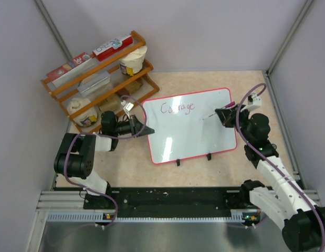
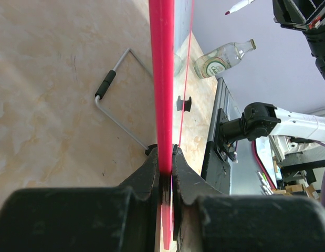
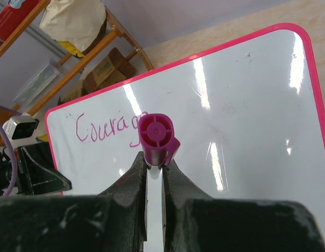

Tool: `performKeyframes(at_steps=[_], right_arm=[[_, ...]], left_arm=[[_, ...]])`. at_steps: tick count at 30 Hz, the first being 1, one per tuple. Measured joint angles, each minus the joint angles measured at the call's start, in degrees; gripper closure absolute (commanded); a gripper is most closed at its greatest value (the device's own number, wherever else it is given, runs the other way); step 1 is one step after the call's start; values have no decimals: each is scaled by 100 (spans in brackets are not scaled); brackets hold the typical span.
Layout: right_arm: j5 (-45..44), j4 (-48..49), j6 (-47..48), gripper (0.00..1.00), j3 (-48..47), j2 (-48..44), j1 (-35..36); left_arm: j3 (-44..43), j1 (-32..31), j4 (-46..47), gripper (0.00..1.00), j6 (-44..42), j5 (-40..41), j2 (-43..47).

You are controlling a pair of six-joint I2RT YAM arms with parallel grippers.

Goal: Write a sentence on the whiteboard
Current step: Write with the whiteboard marker on the whiteboard.

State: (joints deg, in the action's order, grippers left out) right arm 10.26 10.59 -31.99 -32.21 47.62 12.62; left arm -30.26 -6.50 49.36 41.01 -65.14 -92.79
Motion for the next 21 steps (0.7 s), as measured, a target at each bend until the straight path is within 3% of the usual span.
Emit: performKeyframes(at_steps=[21], right_arm=[[35, -98, 44, 100, 72, -52, 0]], left_arm=[[0, 0, -15, 100, -9, 4, 2]])
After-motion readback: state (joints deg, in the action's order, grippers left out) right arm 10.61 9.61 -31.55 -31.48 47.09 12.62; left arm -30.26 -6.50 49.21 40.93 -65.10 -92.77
